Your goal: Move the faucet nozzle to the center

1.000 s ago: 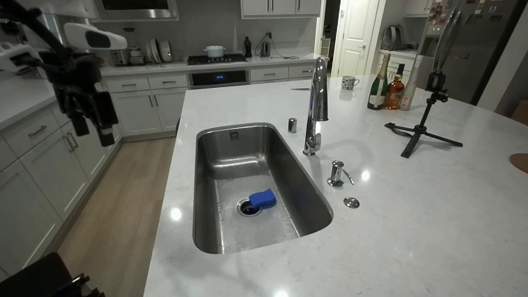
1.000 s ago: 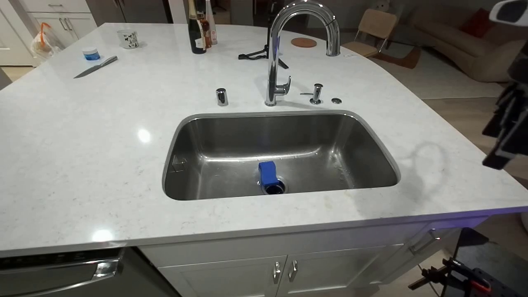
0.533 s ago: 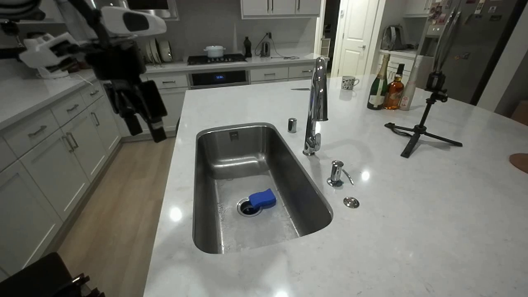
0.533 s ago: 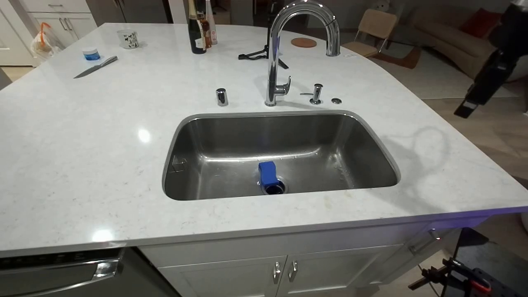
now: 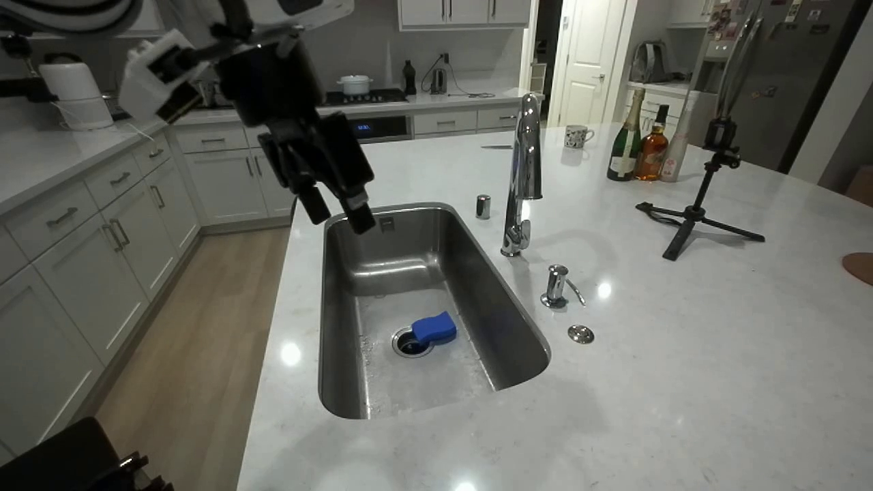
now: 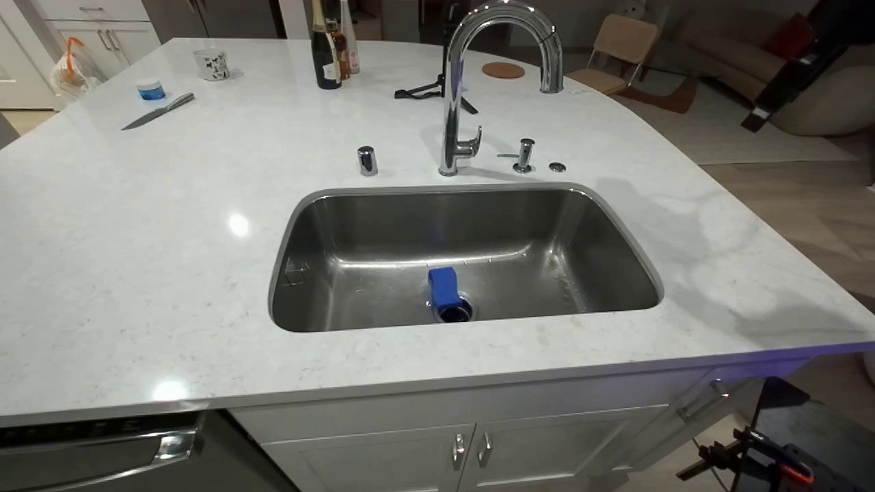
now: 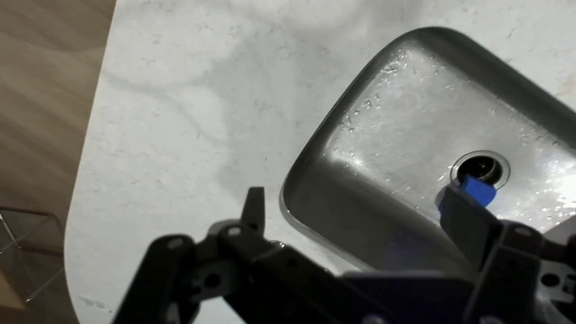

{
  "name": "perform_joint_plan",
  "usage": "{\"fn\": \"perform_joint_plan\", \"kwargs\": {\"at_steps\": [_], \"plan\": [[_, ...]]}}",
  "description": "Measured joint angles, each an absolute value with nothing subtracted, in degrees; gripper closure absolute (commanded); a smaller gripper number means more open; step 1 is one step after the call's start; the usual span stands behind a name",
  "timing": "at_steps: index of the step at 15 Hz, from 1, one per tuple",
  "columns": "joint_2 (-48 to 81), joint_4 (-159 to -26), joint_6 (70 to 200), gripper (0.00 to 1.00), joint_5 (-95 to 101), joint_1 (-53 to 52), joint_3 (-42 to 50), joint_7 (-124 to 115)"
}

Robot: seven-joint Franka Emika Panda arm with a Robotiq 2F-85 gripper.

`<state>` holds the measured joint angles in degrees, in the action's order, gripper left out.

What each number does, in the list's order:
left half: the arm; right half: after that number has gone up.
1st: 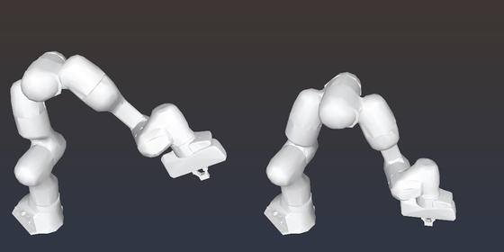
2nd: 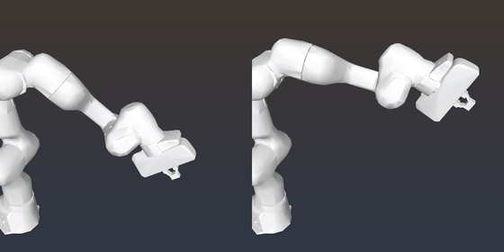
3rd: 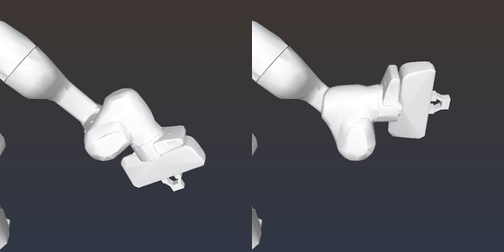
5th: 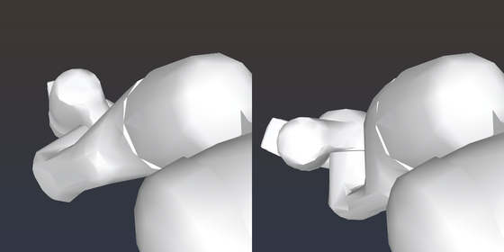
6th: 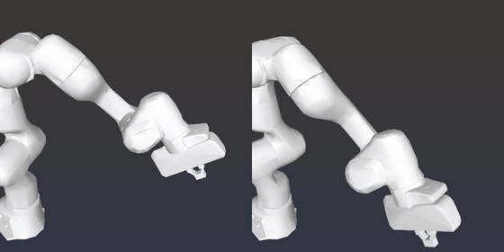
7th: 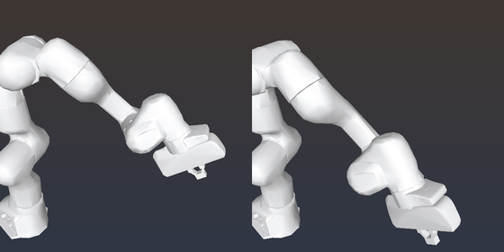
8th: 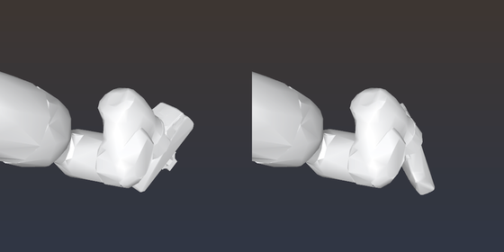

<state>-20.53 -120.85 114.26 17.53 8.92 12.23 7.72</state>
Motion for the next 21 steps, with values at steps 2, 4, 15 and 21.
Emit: {"fn": "perform_joint_plan", "kwargs": {"at_steps": [2,4,15,21], "plan": [[-18.1,-119.3,118.6,0.0,18.0,10.4,12.9,7.2],[-15.5,-117.9,124.0,0.0,19.4,11.7,13.1,4.9],[-2.6,-109.1,147.5,0.0,36.4,14.7,12.5,-22.2],[-1.2,-107.6,146.2,0.0,34.0,13.3,11.7,-23.0]]}}
